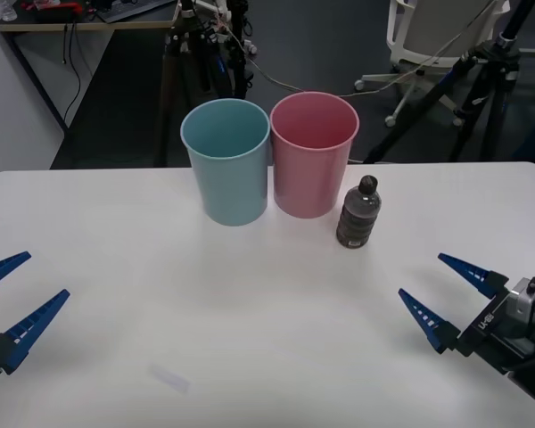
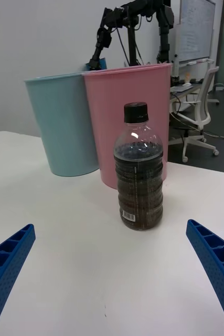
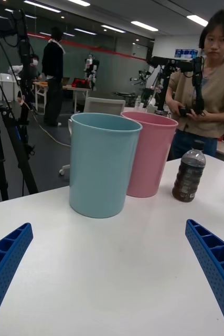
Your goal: Grasp the object on the table and drop it into the matching bin: aluminum can to the light blue bin, PET bottle to the pink bin.
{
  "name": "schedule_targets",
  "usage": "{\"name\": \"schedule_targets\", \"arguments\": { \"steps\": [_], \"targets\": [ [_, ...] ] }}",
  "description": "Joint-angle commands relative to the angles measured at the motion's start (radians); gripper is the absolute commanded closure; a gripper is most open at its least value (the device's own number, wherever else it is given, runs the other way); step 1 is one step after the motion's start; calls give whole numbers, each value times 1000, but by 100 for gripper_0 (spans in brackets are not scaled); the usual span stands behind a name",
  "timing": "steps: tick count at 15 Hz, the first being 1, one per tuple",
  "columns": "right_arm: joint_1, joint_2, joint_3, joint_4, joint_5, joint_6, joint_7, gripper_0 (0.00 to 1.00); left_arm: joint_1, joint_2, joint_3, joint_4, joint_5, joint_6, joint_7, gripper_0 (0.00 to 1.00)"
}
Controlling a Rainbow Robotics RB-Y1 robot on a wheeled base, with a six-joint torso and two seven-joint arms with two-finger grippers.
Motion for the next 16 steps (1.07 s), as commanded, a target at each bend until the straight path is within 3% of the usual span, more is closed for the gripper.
{"name": "schedule_targets", "arguments": {
  "steps": [1, 16],
  "targets": [
    [-74, 23, 5, 79, 22, -1, 18, 0, 0, 0, 0, 0, 0, 0, 0, 0],
    [-319, 117, 20, 384, 13, 79, 235, 0, 0, 0, 0, 0, 0, 0, 0, 0]
  ]
}}
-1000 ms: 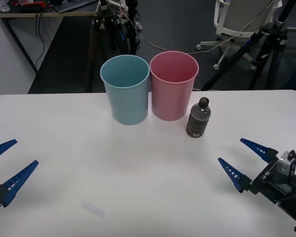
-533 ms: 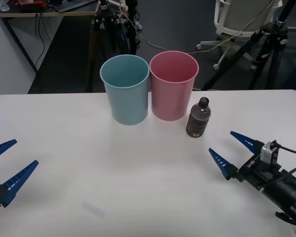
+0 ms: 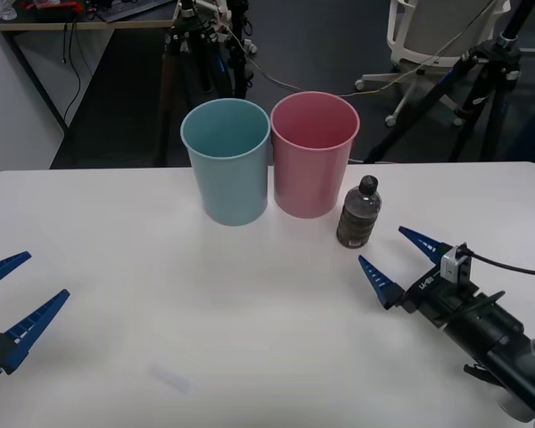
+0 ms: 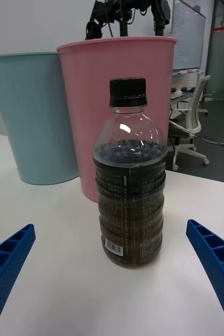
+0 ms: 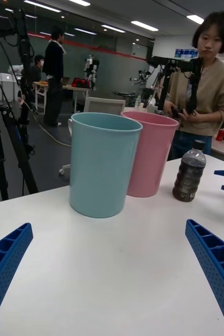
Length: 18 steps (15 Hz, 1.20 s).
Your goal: Grasp the object on the table and drop it into the matching bin: aluminum can to the light blue bin, PET bottle to the pink bin.
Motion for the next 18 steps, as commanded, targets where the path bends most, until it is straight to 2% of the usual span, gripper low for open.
{"name": "schedule_targets", "arguments": {
  "steps": [1, 6, 9, 18],
  "targets": [
    [-32, 17, 1, 33, 0, 35, 24, 0, 0, 0, 0, 0, 0, 0, 0, 0],
    [-87, 55, 6, 57, 1, 131, 63, 0, 0, 0, 0, 0, 0, 0, 0, 0],
    [-141, 72, 0, 137, 0, 136, 89, 0, 0, 0, 0, 0, 0, 0, 0, 0],
    [-205, 124, -2, 158, -4, 248, 149, 0, 0, 0, 0, 0, 0, 0, 0, 0]
  ]
}}
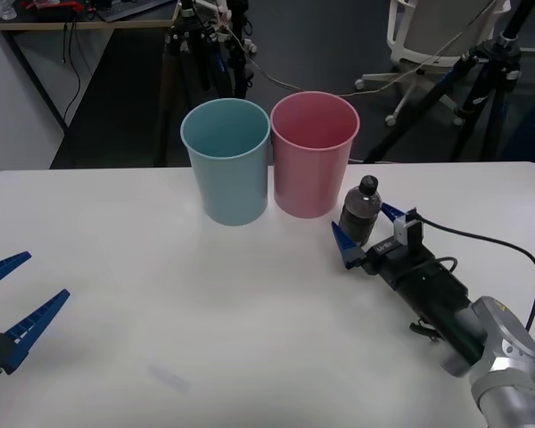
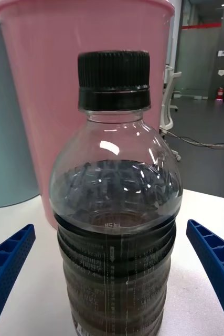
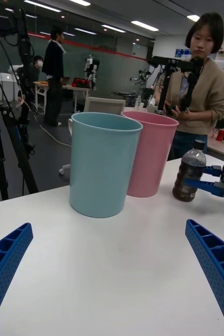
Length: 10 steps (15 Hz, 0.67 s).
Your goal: Grasp the object on the table and drop it into the matching bin: aluminum can to the light blue bin, PET bottle to the pink bin.
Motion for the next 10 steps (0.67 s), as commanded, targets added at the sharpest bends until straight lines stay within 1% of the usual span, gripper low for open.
{"name": "schedule_targets", "arguments": {
  "steps": [1, 6, 10],
  "targets": [
    [-10, 13, 0, 1, -2, 26, 9, 0, 0, 0, 0, 0, 0, 0, 0, 0],
    [-24, 29, 4, 1, -3, 63, 35, 0, 0, 0, 0, 0, 0, 0, 0, 0],
    [-33, 29, 18, 1, -23, 93, 46, 0, 0, 0, 0, 0, 0, 0, 0, 0]
  ]
}}
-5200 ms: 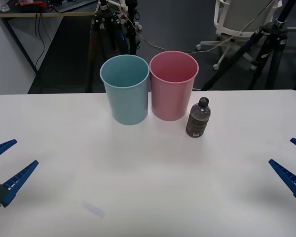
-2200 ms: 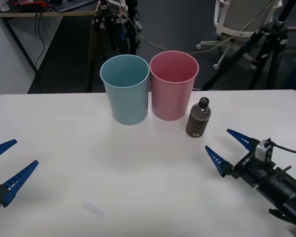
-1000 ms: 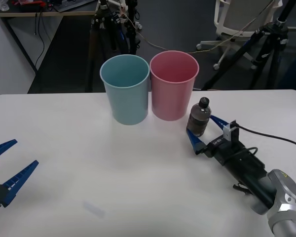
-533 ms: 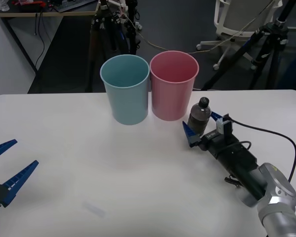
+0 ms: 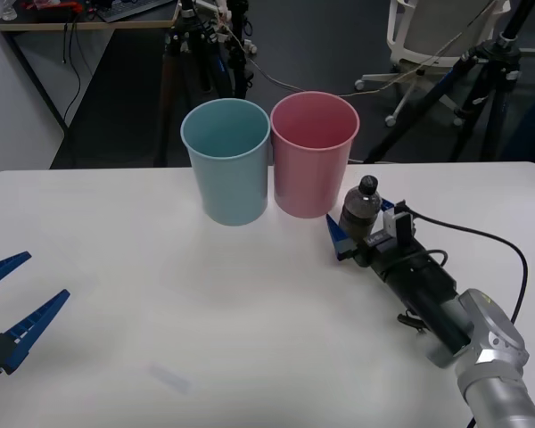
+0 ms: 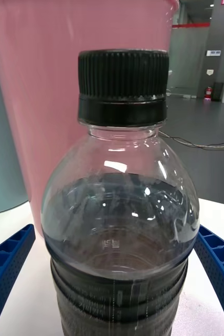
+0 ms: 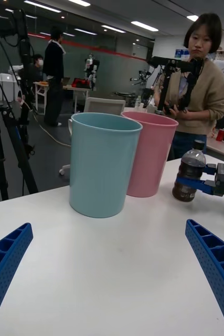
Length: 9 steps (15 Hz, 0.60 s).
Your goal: Grasp the object on the table and drop it into the matching bin: aluminum can to the light blue bin, PET bottle to the pink bin.
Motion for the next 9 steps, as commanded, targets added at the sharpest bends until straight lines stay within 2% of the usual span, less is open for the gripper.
{"name": "schedule_targets", "arguments": {
  "steps": [1, 2, 3, 4, 6, 7, 9],
  "targets": [
    [-5, 0, 9, 0, -13, 12, 5, 0, 0, 0, 0, 0, 0, 0, 0, 0],
    [-8, 0, 10, 0, -17, 13, 5, 0, 0, 0, 0, 0, 0, 0, 0, 0],
    [-9, 0, 12, 0, -17, 13, 5, 5, 0, 0, 0, 0, 0, 0, 0, 0],
    [-9, 0, 15, 0, -20, 13, 7, 26, 0, 0, 0, 0, 0, 0, 0, 0],
    [-9, 0, 21, 0, -24, 13, 7, 81, 0, 0, 0, 0, 0, 0, 0, 0],
    [-9, 0, 21, 0, -29, 12, 8, 90, 0, 0, 0, 0, 0, 0, 0, 0],
    [-8, 0, 18, 0, -30, 12, 14, 95, 0, 0, 0, 0, 0, 0, 0, 0]
  ]
}}
